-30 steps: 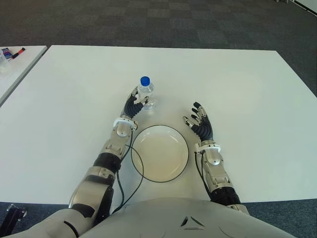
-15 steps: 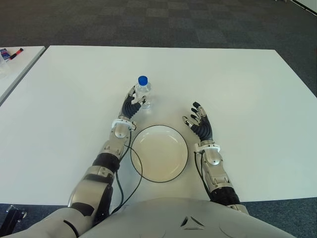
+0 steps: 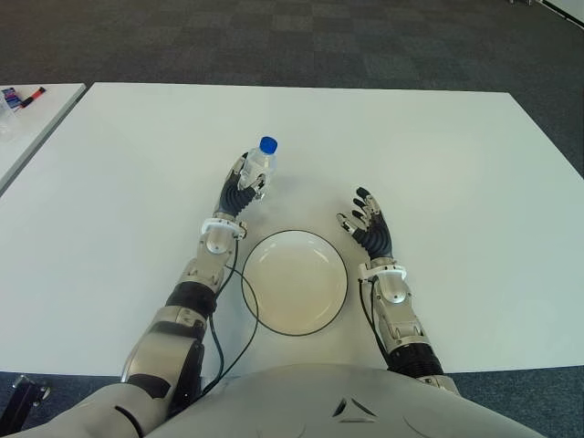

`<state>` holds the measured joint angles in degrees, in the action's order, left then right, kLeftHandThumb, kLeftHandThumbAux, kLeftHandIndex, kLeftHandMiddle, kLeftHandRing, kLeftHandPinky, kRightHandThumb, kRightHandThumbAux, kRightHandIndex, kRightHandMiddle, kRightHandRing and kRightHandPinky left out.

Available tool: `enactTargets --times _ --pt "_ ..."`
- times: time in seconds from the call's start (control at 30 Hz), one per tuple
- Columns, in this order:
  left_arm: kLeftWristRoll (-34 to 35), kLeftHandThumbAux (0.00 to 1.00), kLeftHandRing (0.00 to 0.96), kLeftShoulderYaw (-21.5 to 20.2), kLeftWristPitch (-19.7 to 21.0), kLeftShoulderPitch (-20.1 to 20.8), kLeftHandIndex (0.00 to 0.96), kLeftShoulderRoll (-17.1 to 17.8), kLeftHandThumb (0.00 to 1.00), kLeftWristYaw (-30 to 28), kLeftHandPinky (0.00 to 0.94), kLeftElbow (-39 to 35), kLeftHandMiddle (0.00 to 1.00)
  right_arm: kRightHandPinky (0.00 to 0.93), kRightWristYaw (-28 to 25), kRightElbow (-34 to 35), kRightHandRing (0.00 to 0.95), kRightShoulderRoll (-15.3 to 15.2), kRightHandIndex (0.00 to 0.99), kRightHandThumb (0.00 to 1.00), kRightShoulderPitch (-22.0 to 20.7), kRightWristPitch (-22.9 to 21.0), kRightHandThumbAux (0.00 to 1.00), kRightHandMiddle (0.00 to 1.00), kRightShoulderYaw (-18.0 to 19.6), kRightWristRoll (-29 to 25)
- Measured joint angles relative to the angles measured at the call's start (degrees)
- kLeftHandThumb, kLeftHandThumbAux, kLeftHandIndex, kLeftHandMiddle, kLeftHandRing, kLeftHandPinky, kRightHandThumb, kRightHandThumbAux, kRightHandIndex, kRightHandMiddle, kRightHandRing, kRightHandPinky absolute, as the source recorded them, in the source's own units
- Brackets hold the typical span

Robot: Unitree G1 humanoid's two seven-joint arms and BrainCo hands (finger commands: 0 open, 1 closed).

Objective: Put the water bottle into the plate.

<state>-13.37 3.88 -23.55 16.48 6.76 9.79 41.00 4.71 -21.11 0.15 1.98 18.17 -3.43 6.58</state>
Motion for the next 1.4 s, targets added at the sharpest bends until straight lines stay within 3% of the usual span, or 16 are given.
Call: enactTargets --times 1.4 --pt "-0.11 0.477 0.000 -0.25 0.97 0.03 0.000 0.38 0.579 -0.33 0.033 -4.00 0.000 0.127 -0.01 -0.32 0.092 -0.02 0.076 0.267 -0.23 0.00 0.781 0.090 0.01 0.00"
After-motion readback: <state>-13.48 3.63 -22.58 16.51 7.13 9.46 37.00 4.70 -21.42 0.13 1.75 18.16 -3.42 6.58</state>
